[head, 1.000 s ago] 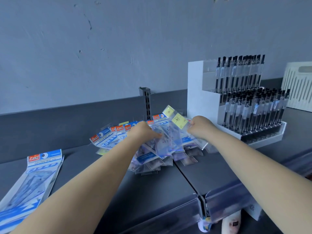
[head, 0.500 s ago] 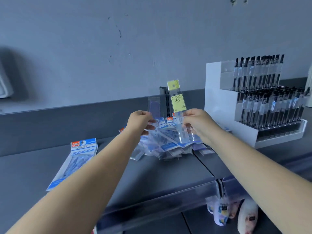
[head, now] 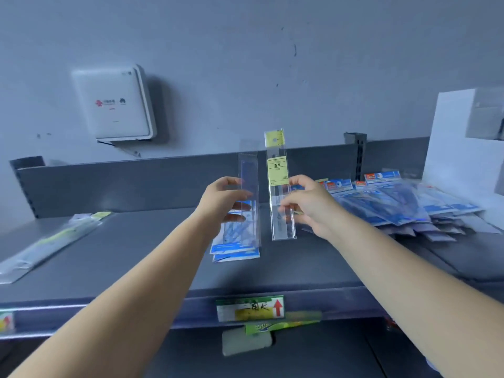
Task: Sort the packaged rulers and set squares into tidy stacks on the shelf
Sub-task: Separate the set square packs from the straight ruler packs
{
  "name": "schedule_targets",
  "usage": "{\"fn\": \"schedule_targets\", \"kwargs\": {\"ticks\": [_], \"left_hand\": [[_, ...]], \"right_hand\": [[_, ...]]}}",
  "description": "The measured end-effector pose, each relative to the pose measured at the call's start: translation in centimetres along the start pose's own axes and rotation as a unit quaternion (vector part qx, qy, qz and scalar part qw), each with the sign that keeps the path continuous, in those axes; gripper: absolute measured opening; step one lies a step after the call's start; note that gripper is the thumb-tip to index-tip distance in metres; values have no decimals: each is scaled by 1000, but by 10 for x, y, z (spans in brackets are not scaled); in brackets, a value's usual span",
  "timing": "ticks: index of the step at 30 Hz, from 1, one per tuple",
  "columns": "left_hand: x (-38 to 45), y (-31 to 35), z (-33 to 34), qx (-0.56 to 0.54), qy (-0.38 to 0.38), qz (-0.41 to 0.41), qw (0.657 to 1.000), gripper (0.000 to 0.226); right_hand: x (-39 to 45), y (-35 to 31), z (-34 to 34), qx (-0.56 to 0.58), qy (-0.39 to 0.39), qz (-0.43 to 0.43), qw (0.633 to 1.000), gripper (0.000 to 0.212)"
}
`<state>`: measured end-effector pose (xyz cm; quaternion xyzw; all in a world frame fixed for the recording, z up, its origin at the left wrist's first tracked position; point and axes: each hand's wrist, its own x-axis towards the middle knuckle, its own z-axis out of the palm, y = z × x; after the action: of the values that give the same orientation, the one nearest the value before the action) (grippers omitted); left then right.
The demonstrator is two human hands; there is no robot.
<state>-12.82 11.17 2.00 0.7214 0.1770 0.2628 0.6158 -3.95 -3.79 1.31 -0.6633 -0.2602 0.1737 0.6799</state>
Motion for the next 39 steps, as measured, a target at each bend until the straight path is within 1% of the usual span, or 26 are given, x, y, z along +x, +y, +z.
{"fn": "schedule_targets", "kwargs": {"ticks": [5,8,19,23,28,30,33,34,35,36,37,38,39], "left_hand": [[4,-9,-70,-18,15,9,1000,19],[9,-14,-121,-12,19,5,1000,20],[29,-28,-300,18,40,-7,999,22],[30,-36,-350,10,46,-27,999,22],[30,-48,-397,9,53,-51,997,33],[31,-54,-409,59,59,-59,995,38],[33,-65,-424,200,103,-33,974,44],[33,-67,-428,223,114,-19,968,43],[33,-68,-432,241,116,-9,963,42],[33,-69,-434,261,113,-3,959,39],[32,-69,-434,283,107,2,953,38],[31,-69,-434,305,101,7,947,36],[30,-69,-432,328,97,14,940,36]], "right_hand": [[15,-4,71,6,-32,-6,999,30],[27,-7,120,5,-44,-5,999,30],[48,-15,295,13,-64,7,998,25],[47,-13,343,5,-66,17,998,24],[44,-16,390,-3,-73,18,997,24],[42,-17,404,0,-74,13,997,24],[42,-18,420,11,-92,9,996,25],[42,-18,424,-6,-103,12,995,30],[44,-17,427,-40,-108,20,993,41],[46,-16,429,-95,-101,26,990,53],[48,-14,429,-166,-87,21,982,60],[48,-14,428,-240,-70,-1,968,59],[48,-13,426,-305,-55,-37,950,53]]}}
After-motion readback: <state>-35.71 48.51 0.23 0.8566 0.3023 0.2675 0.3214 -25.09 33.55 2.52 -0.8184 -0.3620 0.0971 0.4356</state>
